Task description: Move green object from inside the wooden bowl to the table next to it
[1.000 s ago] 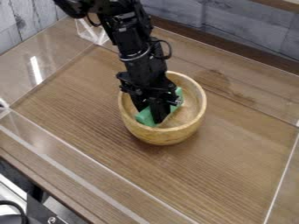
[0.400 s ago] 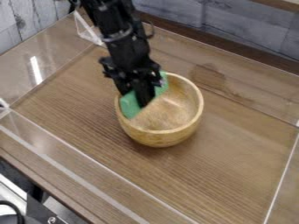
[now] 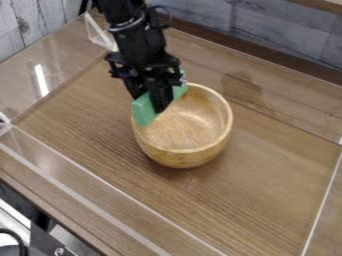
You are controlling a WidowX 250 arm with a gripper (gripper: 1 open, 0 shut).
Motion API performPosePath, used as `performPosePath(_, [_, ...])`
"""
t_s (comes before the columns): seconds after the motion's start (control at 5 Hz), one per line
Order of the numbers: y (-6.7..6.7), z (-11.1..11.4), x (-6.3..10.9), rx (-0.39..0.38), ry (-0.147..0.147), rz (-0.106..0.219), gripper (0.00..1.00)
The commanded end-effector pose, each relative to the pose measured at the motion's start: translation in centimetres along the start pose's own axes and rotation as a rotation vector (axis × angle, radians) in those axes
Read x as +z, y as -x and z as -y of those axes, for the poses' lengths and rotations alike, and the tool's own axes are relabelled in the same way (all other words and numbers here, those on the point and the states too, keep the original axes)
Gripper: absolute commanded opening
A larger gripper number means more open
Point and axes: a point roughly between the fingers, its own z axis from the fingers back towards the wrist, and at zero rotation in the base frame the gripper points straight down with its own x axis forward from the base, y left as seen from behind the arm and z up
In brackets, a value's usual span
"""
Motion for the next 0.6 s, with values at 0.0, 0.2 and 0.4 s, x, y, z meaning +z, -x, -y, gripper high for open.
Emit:
performPosePath(0.0, [-1.3, 1.8, 0.8, -0.046, -0.018, 0.044, 0.0])
performPosePath(0.2, [-2.0, 4.0, -0.6, -0.08, -0.025, 0.03, 0.0])
performPosePath(0.4, [-1.4, 5.8, -1.9, -0.073, -0.036, 0.026, 0.0])
